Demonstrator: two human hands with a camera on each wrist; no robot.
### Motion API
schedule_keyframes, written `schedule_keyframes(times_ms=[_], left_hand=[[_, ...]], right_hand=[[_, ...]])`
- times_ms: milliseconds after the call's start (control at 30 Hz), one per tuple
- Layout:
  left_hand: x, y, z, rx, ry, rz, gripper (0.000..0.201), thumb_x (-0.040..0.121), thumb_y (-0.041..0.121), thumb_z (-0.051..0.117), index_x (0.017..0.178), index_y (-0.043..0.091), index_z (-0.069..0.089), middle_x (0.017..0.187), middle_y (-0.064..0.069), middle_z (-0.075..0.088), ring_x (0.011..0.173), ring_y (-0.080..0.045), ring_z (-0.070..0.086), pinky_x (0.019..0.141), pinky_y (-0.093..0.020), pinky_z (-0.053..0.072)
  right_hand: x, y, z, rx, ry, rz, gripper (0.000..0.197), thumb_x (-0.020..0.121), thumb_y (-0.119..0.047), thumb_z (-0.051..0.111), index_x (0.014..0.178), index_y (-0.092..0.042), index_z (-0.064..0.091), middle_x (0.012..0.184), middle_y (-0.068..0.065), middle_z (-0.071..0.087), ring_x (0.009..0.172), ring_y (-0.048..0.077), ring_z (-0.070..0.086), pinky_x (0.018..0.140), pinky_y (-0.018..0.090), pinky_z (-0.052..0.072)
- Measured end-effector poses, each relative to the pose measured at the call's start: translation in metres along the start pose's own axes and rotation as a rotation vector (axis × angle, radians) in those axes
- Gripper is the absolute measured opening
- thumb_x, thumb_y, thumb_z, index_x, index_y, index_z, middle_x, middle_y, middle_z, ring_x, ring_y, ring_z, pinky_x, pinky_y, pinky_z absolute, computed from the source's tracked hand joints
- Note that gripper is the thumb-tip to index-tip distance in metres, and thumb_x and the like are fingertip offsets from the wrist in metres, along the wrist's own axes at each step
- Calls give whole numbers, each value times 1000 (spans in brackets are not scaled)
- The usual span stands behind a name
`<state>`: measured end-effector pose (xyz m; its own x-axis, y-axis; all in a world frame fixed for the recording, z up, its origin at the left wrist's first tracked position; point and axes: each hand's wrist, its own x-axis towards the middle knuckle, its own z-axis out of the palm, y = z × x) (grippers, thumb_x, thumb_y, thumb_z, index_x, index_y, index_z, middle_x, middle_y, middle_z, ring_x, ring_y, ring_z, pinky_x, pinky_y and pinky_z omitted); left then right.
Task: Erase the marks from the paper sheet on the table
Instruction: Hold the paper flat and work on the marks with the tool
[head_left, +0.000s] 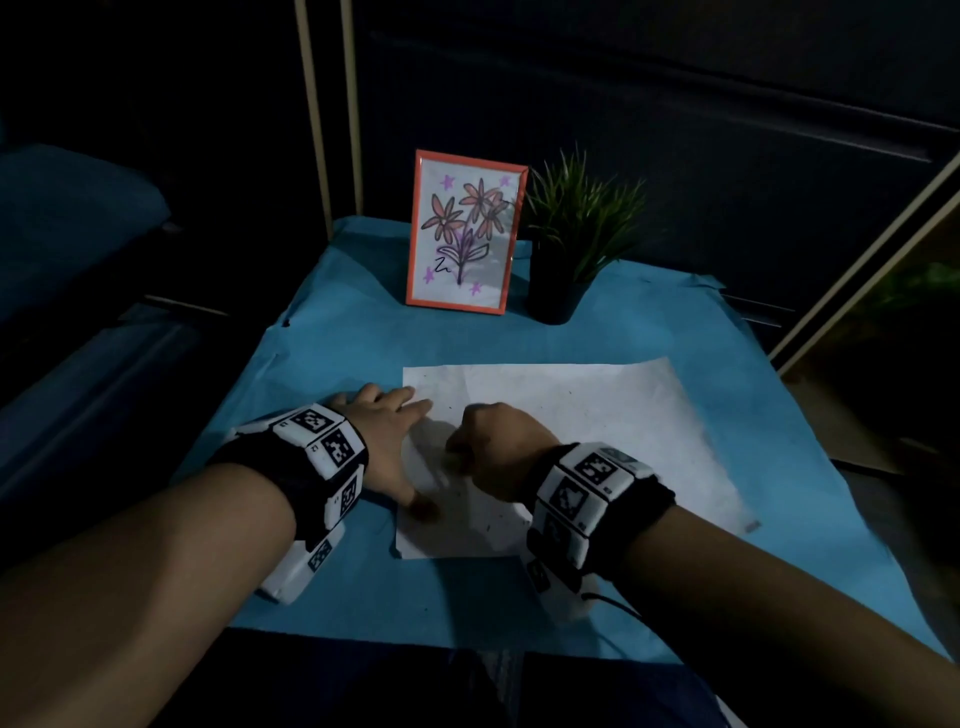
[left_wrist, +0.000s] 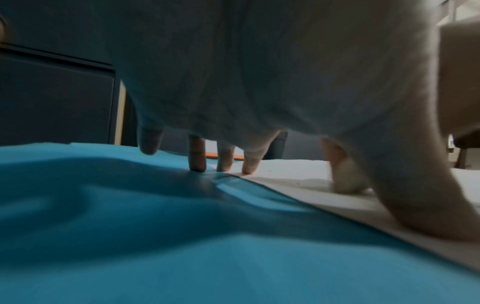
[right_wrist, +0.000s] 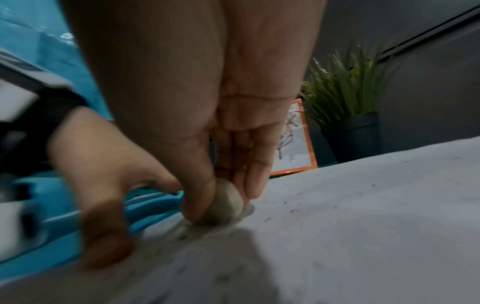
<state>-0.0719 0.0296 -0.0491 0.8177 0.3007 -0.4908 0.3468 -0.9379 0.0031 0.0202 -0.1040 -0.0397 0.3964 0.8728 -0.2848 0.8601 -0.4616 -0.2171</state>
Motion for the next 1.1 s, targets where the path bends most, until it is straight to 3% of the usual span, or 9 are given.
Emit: schedule_keyframes(times_ms=[167,300,400,533,667,833,967,1100], left_hand=[[-2,1,-1,-4,8,-1,128,58,84,63,154,29,-2,161,7,-4,146,-23,7,118,-45,12],[-7,3,-5,-27,58,22,120,56,81,67,150,28,15,159,6,11,141,-23,20,116,-43,18],[-10,2,-7,-3,10,24,122,56,80,69,151,31,10,162,6,0,144,-22,12,118,-46,11],[-8,-1,-2,16,-30,24,127,57,80,68,153,32,-1,161,6,-14,147,-23,0,119,-48,5],[-9,-2,0,6,-26,22,126,59,79,68,153,32,-2,161,6,-15,148,-22,-2,119,-50,4],[-8,-2,-2,17,-26,22,128,56,81,67,153,32,0,161,6,-13,147,-22,-1,118,-52,3],[-6,-3,1,13,-22,23,127,57,81,67,153,33,-1,161,7,-15,148,-23,-1,118,-51,3],[-5,-4,5,10,-2,21,130,53,85,65,152,34,-3,161,7,-15,148,-23,-2,119,-50,2]], right_hand=[[-9,1,4,0,-81,-69,24,94,-26,53,107,-17,70,110,6,61,101,25,56,78,25,39],[1,6,-6,106,-11,40,21,90,-24,58,106,-20,72,109,4,68,101,24,60,83,28,46],[4,3,-6,108,13,70,23,91,-23,56,108,-17,71,108,7,67,100,26,60,78,25,41],[-11,-5,6,57,-7,-8,23,93,-23,53,104,-12,70,108,10,63,99,28,58,76,28,40],[-16,-3,6,45,-96,-30,23,92,-30,56,103,-18,72,105,5,65,98,25,59,84,31,47],[-2,1,-2,76,4,51,21,91,-24,57,102,-17,73,102,6,69,95,25,62,81,30,49],[-18,-5,10,31,-39,-36,24,93,-24,53,105,-12,70,107,10,63,99,29,58,84,32,47],[-26,-4,13,12,-122,-93,24,94,-30,53,107,-19,70,111,6,62,102,26,57,83,27,42]])
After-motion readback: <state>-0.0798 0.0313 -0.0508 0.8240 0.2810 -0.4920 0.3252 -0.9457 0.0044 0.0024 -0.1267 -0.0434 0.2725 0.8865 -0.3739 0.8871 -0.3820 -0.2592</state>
